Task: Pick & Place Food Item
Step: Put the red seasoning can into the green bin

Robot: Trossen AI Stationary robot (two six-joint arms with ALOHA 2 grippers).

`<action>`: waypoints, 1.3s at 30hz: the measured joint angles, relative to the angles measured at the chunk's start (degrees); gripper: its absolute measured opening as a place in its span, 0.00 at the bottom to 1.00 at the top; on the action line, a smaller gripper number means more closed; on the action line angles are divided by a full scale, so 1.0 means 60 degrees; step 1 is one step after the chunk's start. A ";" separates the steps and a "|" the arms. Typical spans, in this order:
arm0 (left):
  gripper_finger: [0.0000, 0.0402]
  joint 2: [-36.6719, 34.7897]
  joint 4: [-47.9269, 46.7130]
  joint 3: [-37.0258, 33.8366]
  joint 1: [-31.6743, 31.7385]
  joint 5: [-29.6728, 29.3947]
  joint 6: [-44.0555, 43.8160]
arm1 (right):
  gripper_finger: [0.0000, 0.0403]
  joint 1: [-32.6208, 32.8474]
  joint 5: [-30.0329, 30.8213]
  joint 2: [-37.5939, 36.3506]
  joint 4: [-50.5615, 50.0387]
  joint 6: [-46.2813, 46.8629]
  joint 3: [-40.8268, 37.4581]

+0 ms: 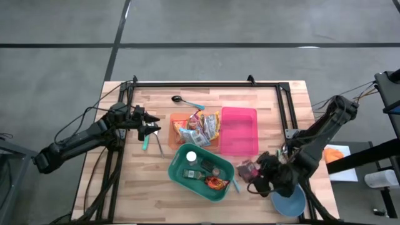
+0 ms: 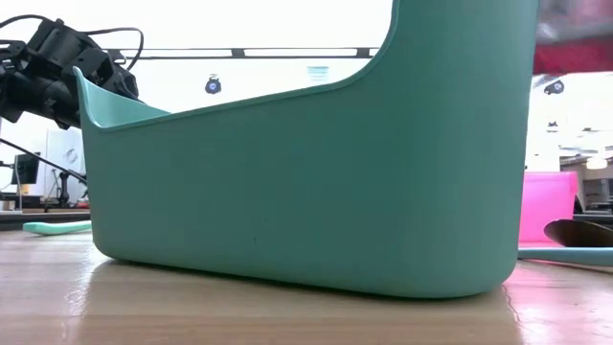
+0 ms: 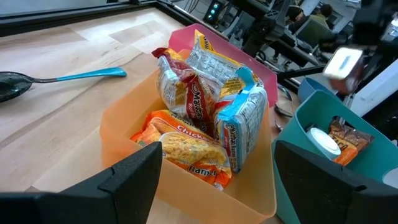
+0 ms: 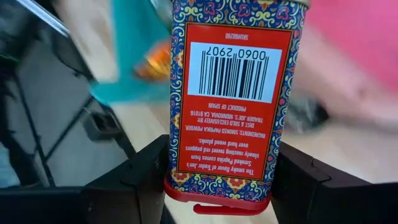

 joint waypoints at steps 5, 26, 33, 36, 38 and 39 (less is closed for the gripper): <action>0.78 0.0000 -0.0140 0.0000 -0.0004 0.0000 0.0000 | 0.52 -0.0461 0.0847 -0.0556 0.0922 -0.1876 0.0000; 0.78 0.0000 -0.0177 -0.0001 -0.0004 0.0002 0.0000 | 0.52 -0.4183 -0.4272 0.0985 0.3650 -0.7095 0.0484; 0.78 0.0000 -0.0184 0.0000 -0.0004 0.0000 0.0000 | 0.52 -0.4292 -0.4643 0.2608 0.1837 -0.7880 0.2431; 0.78 0.0000 -0.0189 -0.0001 -0.0001 0.0000 -0.0001 | 0.52 -0.4438 -0.5005 0.3247 0.1051 -0.7920 0.3309; 0.78 -0.0004 -0.0210 -0.0002 0.0000 0.0004 0.0000 | 0.52 -0.4526 -0.5226 0.3636 0.0760 -0.8078 0.3773; 0.78 0.0000 -0.0210 -0.0002 0.0000 0.0002 0.0000 | 0.52 -0.4561 -0.5280 0.3836 0.0674 -0.8113 0.3974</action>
